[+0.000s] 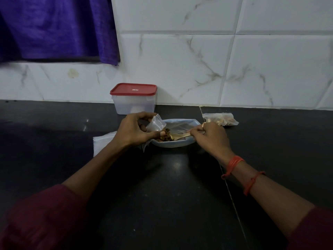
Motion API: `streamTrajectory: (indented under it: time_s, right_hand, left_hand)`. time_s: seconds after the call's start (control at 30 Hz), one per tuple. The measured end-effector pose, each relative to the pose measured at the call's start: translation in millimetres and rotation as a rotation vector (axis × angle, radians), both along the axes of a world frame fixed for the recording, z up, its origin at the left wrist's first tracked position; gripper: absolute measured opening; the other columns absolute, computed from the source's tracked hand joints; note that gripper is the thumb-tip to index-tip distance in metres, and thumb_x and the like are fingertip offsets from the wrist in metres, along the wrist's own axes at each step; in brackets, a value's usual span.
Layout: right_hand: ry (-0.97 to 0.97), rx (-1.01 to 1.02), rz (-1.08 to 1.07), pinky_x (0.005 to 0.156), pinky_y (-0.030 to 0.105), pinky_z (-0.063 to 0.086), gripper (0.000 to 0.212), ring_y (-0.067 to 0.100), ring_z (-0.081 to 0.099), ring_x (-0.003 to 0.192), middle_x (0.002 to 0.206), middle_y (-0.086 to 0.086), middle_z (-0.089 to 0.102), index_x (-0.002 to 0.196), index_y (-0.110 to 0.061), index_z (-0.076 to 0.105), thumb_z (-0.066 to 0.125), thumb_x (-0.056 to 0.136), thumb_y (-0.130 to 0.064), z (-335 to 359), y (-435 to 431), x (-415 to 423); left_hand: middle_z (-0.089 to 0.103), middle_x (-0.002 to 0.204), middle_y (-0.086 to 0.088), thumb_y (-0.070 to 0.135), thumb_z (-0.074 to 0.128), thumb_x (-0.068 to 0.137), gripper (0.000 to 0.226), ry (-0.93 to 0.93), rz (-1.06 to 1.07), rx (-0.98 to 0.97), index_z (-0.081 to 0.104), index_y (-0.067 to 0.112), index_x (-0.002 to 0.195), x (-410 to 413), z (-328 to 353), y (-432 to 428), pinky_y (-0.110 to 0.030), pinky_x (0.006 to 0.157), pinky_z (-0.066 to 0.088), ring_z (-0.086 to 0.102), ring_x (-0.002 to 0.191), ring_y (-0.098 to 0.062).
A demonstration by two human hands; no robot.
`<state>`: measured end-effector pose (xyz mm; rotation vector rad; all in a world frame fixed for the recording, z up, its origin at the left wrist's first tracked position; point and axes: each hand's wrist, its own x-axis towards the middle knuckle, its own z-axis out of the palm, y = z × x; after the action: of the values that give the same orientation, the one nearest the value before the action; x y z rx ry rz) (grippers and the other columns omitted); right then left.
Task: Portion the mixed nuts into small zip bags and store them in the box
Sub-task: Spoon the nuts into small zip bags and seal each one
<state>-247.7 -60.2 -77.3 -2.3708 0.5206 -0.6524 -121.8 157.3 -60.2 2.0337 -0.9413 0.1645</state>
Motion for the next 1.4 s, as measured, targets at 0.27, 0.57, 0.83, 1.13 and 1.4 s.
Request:
streamTrajectory:
  time_s: [0.27, 0.57, 0.83, 1.13, 1.4]
  right_hand:
    - [-0.016, 0.105, -0.097, 0.079, 0.037, 0.054, 0.026, 0.022, 0.066, 0.086, 0.08, -0.001, 0.072, 0.089, -0.024, 0.08, 0.061, 0.089, -0.042, 2.8, -7.7, -1.9]
    - [-0.097, 0.166, -0.126, 0.072, 0.032, 0.048, 0.022, 0.018, 0.066, 0.082, 0.071, -0.006, 0.069, 0.077, -0.025, 0.078, 0.064, 0.089, -0.036, 9.4, -14.2, -4.0]
    - [-0.275, 0.28, -0.027, 0.071, 0.027, 0.047, 0.019, 0.01, 0.064, 0.075, 0.066, -0.009, 0.068, 0.087, -0.025, 0.08, 0.062, 0.091, -0.025, 23.3, 0.7, -6.4]
    - [-0.403, -0.293, 0.286, 0.063, 0.023, 0.048, 0.023, 0.004, 0.058, 0.064, 0.085, -0.012, 0.068, 0.115, -0.032, 0.075, 0.066, 0.094, -0.026, 12.8, 19.5, -7.7]
    - [-0.53, -0.304, 0.319, 0.073, 0.044, 0.052, 0.025, 0.009, 0.062, 0.071, 0.089, -0.008, 0.069, 0.116, -0.028, 0.075, 0.066, 0.093, -0.025, 9.1, 15.7, -4.9]
  left_hand:
    - [0.062, 0.112, 0.008, 0.044, 0.082, 0.068, 0.072, -0.003, 0.002, 0.019, 0.059, 0.021, 0.133, -4.8, 2.2, 0.7, -0.006, 0.063, 0.049, 0.059, 0.084, 0.001]
    - [0.057, 0.115, 0.011, 0.034, 0.087, 0.07, 0.072, -0.087, -0.009, 0.094, 0.058, 0.021, 0.134, -7.2, 3.9, 2.0, -0.005, 0.062, 0.046, 0.055, 0.084, 0.003]
    - [0.064, 0.125, 0.004, 0.067, 0.073, 0.058, 0.087, -0.11, -0.013, 0.094, 0.059, 0.025, 0.133, -10.4, 1.7, 0.2, -0.024, 0.078, 0.055, 0.06, 0.095, -0.008]
    - [0.066, 0.11, 0.011, 0.082, 0.071, 0.055, 0.092, -0.151, 0.01, 0.043, 0.063, 0.026, 0.128, -13.5, 2.7, -1.3, -0.029, 0.074, 0.058, 0.062, 0.087, -0.005]
    - [0.067, 0.107, 0.012, 0.052, 0.083, 0.066, 0.07, -0.071, 0.008, -0.032, 0.064, 0.024, 0.128, -8.4, 0.3, -2.3, -0.015, 0.073, 0.054, 0.063, 0.091, -0.002]
